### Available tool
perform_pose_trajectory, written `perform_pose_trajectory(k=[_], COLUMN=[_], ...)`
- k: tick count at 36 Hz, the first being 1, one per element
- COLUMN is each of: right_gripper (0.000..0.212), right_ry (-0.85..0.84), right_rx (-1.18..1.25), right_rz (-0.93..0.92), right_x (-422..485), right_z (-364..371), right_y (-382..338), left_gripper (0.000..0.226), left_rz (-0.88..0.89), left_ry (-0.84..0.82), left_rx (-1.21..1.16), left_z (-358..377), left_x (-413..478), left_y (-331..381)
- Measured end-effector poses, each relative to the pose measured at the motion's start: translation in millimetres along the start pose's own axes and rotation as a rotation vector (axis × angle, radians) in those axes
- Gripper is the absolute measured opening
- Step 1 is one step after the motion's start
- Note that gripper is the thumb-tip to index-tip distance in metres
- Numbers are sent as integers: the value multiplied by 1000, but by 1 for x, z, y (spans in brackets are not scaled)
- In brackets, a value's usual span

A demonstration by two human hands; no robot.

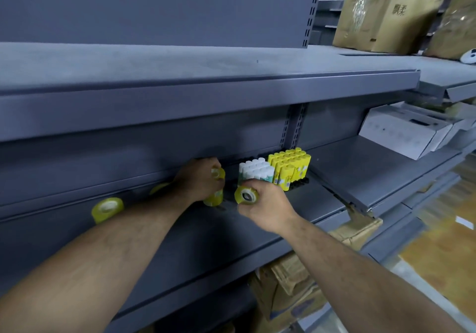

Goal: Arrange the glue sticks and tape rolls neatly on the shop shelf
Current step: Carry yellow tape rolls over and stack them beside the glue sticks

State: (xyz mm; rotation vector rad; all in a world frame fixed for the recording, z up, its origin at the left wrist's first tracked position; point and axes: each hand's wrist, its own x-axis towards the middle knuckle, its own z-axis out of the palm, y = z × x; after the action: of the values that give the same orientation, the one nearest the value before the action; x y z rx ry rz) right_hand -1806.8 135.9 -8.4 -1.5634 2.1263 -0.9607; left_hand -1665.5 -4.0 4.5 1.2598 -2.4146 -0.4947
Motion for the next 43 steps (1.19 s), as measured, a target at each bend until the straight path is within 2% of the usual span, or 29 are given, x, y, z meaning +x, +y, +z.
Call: perform_pose_trajectory(k=[6,23,43], right_gripper=[57,60,59], right_ry=[1,2,-4], right_rx=[24,58,37], right_rz=[7,35,39], right_x=[4,8,1], right_z=[-1,1,-6], right_y=[4,7,9], left_gripper=[60,34,37], left_rz=[20,54,79], left_ry=[-48,-395,-390], left_rx=[-24,255,356], left_z=[1,-22,-18], left_x=[7,30,28], left_y=[-2,27,37])
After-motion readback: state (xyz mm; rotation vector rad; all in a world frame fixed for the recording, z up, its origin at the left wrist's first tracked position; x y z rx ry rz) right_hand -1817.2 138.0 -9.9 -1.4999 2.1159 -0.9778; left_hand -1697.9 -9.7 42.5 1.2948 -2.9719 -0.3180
